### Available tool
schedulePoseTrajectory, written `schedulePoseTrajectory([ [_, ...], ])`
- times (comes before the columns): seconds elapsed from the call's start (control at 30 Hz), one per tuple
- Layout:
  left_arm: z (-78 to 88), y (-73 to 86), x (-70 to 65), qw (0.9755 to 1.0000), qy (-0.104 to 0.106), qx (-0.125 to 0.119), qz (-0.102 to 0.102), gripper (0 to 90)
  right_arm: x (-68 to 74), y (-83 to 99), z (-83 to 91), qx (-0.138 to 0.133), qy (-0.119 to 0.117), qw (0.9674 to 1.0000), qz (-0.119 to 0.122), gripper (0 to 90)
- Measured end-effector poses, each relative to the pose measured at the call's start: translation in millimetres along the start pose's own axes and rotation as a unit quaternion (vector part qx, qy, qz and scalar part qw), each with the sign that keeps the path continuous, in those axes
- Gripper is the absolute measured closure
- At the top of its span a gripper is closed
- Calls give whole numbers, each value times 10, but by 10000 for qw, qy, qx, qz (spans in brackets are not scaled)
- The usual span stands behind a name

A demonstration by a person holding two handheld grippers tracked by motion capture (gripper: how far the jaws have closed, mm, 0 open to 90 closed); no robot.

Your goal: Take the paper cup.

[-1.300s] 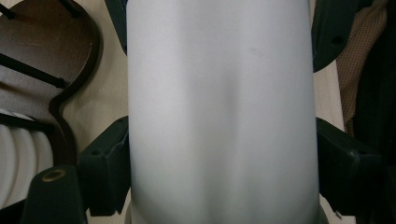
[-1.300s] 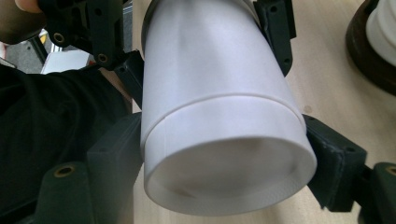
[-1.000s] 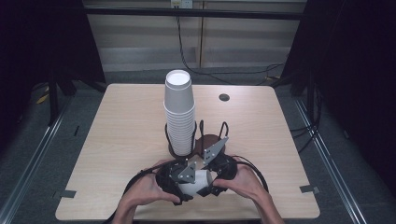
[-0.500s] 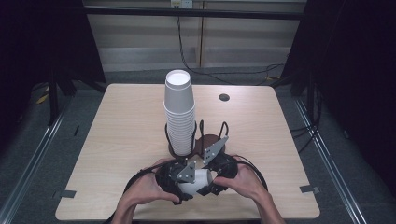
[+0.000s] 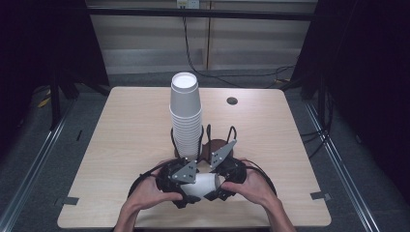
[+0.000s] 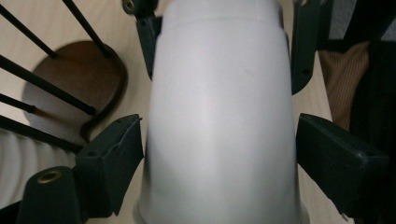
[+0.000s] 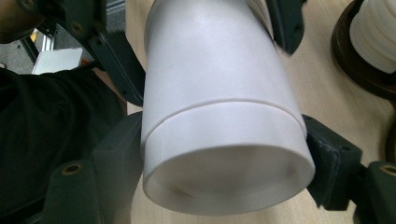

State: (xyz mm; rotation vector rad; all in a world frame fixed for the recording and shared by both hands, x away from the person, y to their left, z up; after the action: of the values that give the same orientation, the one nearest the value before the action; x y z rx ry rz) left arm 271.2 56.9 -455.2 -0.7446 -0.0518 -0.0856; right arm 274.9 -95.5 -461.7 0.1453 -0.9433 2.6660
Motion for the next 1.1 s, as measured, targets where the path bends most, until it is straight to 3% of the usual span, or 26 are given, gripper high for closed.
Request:
schedulePoseTrajectory([
  [0.1, 51, 2, -3, 10000, -38, -91, 10, 160, 6, -21, 17, 0, 22, 10000, 16, 242],
  [0.17, 94, 8, 8, 9997, -91, -237, 6, 159, 14, -44, 32, -13, 35, 10000, 22, 241],
  [0.2, 154, 24, 22, 9985, -187, -502, 78, 160, 11, -54, 42, -32, 23, 10000, 20, 241],
  [0.23, 154, 24, 22, 9985, -187, -502, 78, 159, 11, -54, 42, -32, 23, 10000, 20, 241],
  [0.3, 241, 83, 48, 9957, -383, -813, 224, 159, -5, -50, 45, -71, 57, 10000, -5, 241],
  [0.43, 306, 129, 61, 9938, -433, -976, 313, 158, -32, -37, 49, -99, 126, 9998, -100, 240],
  [0.53, 378, 193, 78, 9899, -524, -1222, 488, 157, -88, -27, 55, -180, 158, 9994, -239, 239],
  [0.57, 378, 193, 78, 9899, -524, -1222, 488, 157, -88, -27, 55, -180, 158, 9994, -239, 239],
  [0.6, 395, 238, 67, 9867, -513, -1418, 610, 157, -118, -28, 69, -301, 200, 9988, -315, 239],
  [0.7, 403, 276, 65, 9853, -513, -1480, 675, 158, -140, -38, 79, -372, 220, 9984, -374, 239],
  [0.8, 431, 346, 81, 9811, -597, -1651, 809, 157, -168, -41, 95, -549, 220, 9972, -461, 239],
  [0.83, 444, 396, 79, 9770, -622, -1805, 951, 156, -184, -37, 98, -732, 176, 9958, -520, 239],
  [0.9, 452, 422, 86, 9766, -682, -1793, 977, 158, -188, -27, 100, -847, 194, 9946, -574, 239],
  [0.93, 471, 471, 90, 9737, -771, -1861, 1065, 156, -183, -23, 103, -939, 179, 9937, -590, 239],
  [0.97, 471, 471, 90, 9737, -771, -1861, 1065, 157, -183, -23, 103, -939, 179, 9937, -590, 239],
  [1.0, 490, 503, 89, 9705, -766, -1991, 1122, 156, -174, -10, 94, -1070, 159, 9924, -592, 239],
  [1.03, 490, 503, 89, 9705, -766, -1991, 1122, 157, -174, -10, 94, -1070, 159, 9924, -592, 239],
  [1.1, 501, 537, 78, 9680, -781, -2076, 1174, 156, -172, 16, 87, -1216, 185, 9905, -620, 239],
])
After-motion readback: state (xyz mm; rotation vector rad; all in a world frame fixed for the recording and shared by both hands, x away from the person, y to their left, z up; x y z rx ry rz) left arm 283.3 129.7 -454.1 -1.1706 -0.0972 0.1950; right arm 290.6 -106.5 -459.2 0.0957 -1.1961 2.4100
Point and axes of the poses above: each handheld gripper's, and its own axes: z roughly backward along the jaws, y roughly out of its underside, x roughly to its left, the point moved 4 cm from there along -z, roughly forward along the jaws, and after that the axes turned 2 degrees about y, right-handed, at the moved point
